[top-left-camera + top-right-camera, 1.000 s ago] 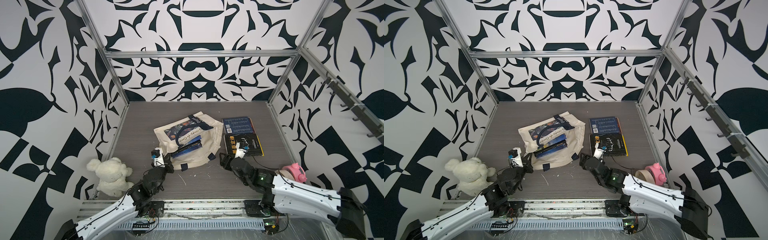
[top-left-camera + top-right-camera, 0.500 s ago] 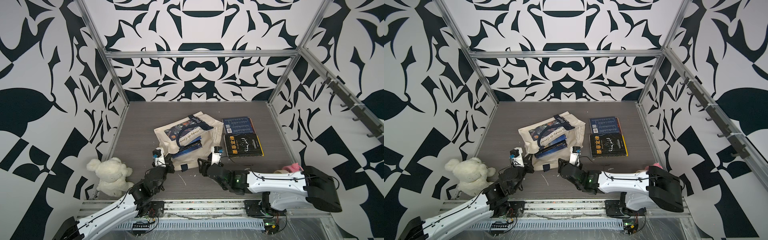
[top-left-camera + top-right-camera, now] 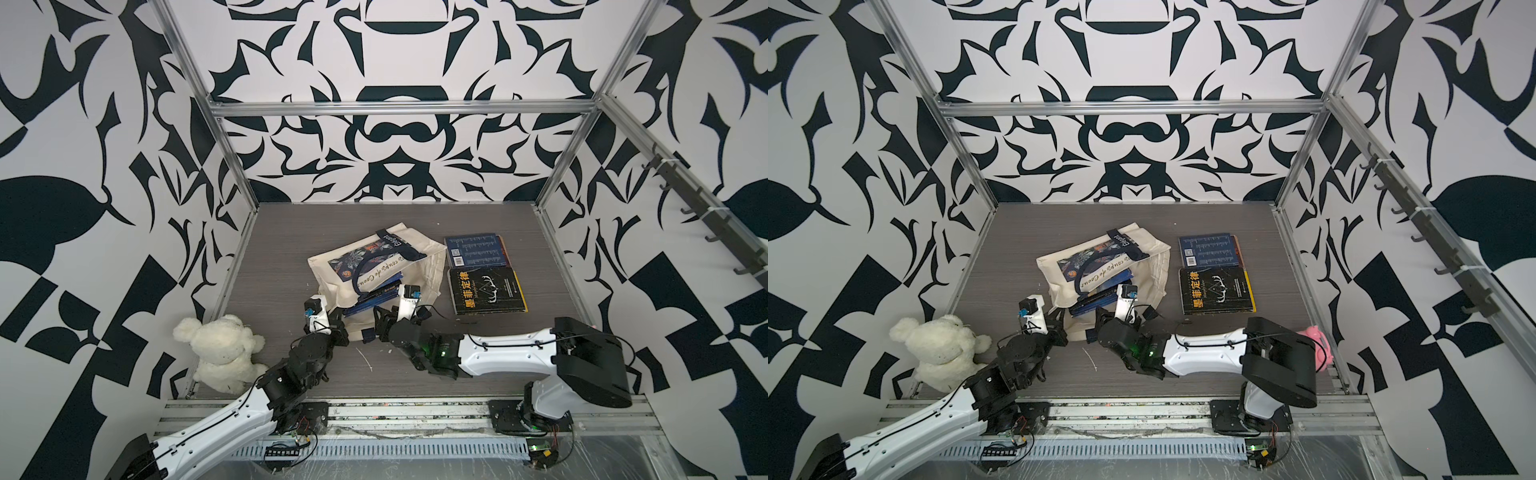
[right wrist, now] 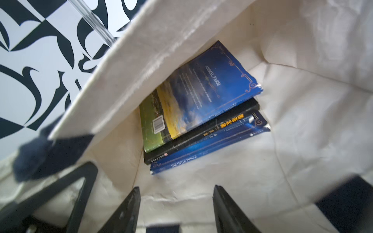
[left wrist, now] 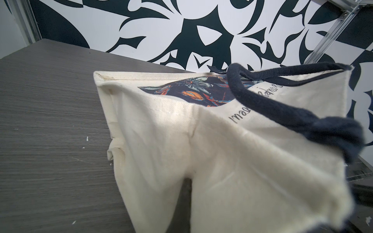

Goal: Take out the books from the canvas bag
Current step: Pick up the book from the canvas bag.

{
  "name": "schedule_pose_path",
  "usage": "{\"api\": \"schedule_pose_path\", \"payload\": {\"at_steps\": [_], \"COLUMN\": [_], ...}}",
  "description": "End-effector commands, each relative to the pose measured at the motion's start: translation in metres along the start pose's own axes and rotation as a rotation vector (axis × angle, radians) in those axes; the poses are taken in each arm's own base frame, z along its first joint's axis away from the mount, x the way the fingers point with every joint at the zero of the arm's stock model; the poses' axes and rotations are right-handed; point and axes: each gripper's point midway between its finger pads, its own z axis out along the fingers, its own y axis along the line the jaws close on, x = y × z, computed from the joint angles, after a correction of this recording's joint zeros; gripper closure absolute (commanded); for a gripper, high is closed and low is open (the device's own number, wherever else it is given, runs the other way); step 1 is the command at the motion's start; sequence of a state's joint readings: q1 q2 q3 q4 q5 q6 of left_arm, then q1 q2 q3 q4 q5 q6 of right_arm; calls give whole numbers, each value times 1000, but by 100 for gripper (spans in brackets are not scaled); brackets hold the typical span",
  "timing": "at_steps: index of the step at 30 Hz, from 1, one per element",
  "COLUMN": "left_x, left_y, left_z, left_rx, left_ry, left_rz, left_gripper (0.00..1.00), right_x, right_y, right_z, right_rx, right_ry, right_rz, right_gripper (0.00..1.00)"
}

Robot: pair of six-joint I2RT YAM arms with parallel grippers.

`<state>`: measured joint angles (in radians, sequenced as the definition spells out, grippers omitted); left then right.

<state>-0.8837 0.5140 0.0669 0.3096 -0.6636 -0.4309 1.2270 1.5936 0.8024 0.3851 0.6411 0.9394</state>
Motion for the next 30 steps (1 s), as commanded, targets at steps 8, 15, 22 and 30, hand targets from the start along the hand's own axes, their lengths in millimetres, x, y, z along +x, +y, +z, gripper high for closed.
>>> {"api": "schedule_pose_path", "payload": {"at_steps": [8,15,22,30], "left_x": [-16,-17,-15,-10], "left_y": [-13,-17,-19,-27], "left_z": [0,-4,-2,2], "left_rx": [43,78,85,114], "left_ry": [-19,-27,-21,8], "left_rz": [-29,-40,-33,-20], "left_gripper": [100,100,100,100], "right_x": [-4,-16,-27,-43], "right_y": [1,-10,-4,4], "right_z": [82,108,120,112], "right_rx": [-180,-171,-209,-281], "right_ry": [59,3,6,-17], "right_rz": [265,251,297,329], "right_gripper": [42,42,43,44]}}
